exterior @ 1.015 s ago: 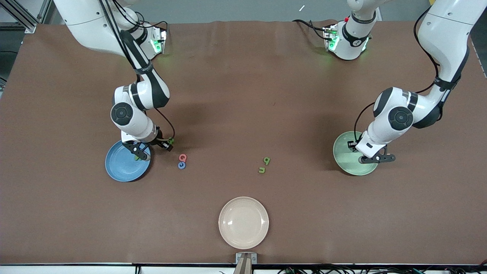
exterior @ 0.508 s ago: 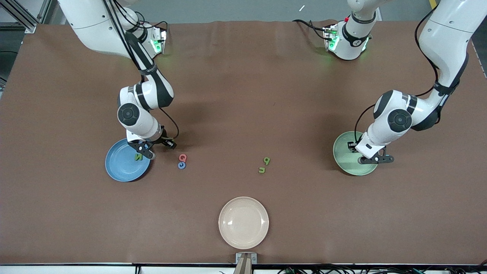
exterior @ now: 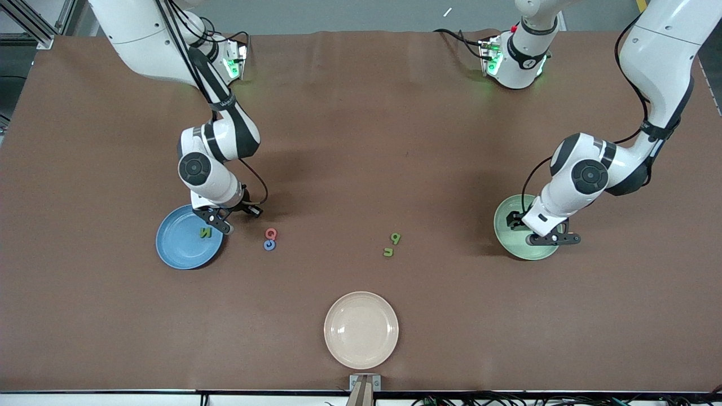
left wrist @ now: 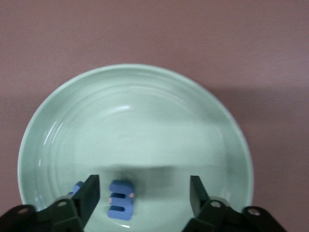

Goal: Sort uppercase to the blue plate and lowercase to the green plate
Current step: 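Place B in the blue plate with the right gripper while the left reaches b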

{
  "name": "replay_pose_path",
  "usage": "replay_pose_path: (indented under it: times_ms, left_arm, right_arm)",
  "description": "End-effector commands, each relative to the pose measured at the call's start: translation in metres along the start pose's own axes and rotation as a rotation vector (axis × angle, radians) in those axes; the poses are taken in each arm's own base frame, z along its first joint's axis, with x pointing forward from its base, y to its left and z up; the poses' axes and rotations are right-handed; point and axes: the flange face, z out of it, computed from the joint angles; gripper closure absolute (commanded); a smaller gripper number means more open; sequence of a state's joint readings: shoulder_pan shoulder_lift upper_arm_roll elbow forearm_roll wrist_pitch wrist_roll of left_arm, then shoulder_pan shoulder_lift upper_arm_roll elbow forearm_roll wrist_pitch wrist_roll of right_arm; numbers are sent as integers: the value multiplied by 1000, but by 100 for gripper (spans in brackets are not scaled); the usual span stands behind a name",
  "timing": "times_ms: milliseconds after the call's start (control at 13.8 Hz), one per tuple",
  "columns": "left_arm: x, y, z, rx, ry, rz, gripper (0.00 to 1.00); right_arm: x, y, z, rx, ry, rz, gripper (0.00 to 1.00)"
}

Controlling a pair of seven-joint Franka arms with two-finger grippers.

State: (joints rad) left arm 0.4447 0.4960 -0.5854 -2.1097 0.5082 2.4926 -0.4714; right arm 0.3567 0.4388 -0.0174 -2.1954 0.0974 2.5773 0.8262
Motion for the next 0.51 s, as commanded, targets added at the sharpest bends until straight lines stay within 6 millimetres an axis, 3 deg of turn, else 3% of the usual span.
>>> replay_pose_path:
  times_ms: [0, 145, 363, 435]
  left_arm:
    - [7, 31, -39, 28, 0, 36, 0]
    - [13, 66, -55, 5, 18, -6, 0]
    - [11, 149, -59, -52, 30, -48, 0]
    - [12, 173, -54, -68, 28, -45, 0]
  right_arm:
    - [-10, 8, 5, -17, -14, 13, 79]
    - [-9, 8, 5, -17, -13, 13, 94]
    - [-7, 6, -7, -24, -26, 1, 98]
    - [-3, 2, -21, -25, -32, 1, 98]
